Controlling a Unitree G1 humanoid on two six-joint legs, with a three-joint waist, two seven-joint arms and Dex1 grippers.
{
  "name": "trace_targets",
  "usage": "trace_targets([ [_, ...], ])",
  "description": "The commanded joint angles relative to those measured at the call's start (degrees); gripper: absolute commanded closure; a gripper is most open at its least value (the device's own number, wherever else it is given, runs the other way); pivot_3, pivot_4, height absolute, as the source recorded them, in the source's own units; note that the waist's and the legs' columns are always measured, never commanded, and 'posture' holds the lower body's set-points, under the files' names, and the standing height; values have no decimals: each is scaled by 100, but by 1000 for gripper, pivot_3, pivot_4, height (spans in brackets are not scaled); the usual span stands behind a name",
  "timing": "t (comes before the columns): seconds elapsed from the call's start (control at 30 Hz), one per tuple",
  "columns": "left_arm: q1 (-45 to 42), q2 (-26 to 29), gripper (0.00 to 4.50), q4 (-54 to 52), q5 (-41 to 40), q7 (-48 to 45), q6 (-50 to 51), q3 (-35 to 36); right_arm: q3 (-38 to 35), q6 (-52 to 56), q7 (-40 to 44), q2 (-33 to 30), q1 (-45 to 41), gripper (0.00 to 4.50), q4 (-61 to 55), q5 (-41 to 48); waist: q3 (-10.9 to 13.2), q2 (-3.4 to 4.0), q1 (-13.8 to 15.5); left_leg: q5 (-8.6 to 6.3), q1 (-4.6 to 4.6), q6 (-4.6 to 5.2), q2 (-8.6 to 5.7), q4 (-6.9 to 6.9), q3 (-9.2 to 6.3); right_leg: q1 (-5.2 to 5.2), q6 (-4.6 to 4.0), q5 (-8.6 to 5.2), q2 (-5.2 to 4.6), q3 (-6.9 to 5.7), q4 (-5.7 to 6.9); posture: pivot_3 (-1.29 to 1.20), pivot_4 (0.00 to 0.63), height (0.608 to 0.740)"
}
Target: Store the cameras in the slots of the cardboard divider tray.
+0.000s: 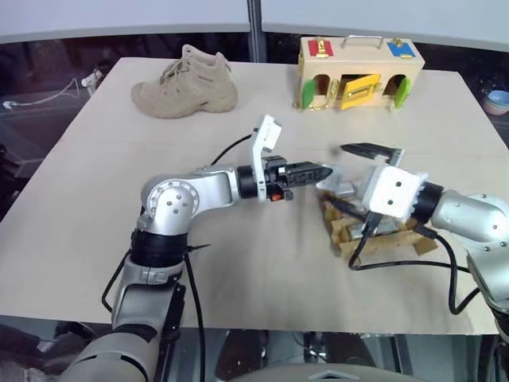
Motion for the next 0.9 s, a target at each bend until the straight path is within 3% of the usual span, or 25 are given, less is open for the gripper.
trace_targets([
  [0.03, -595, -414, 3793, 569, 1018, -778, -894, -678, -2133, 784, 24, 431, 1291, 24, -769, 844, -1, 2, 81, 0, -6, 0, -4, 2, -8, 0, 0, 0, 1, -8, -1, 0, 150, 740],
  [0.17, -1229, -1191, 3793, 1776, 2129, -1512, -1944, -1456, -3531, 845, 229, 873, 2943, 24, -1372, 1079, -6, 16, 83, -1, -12, 3, -26, 3, -24, 2, 8, -4, -8, -10, 2, 0, 150, 740],
  [0.33, -2021, -2201, 3793, 3514, 3087, -2266, -2929, -1806, -4243, 373, 210, 1377, 4103, 24, -1685, 1455, -7, 21, -6, -1, -4, 5, -56, 0, -48, 7, 42, -25, 9, -13, 3, 0, 150, 740],
  [0.6, -2931, -2947, 3793, 5206, 4661, -2400, -3823, -2172, -4399, -403, -207, 1608, 5014, 24, -1702, 1522, -6, 19, -105, -18, 10, 33, -67, -9, -106, 6, 44, -27, 20, 38, 1, 0, 150, 740],
  [0.9, -3356, -3294, 3793, 5657, 5158, -3051, -3132, -2092, -4236, -767, -668, 1645, 5365, 24, -1702, 1540, -6, 17, -87, -27, 2, 47, -72, -9, -107, 0, 50, -31, 27, 37, -4, 0, 150, 740],
])
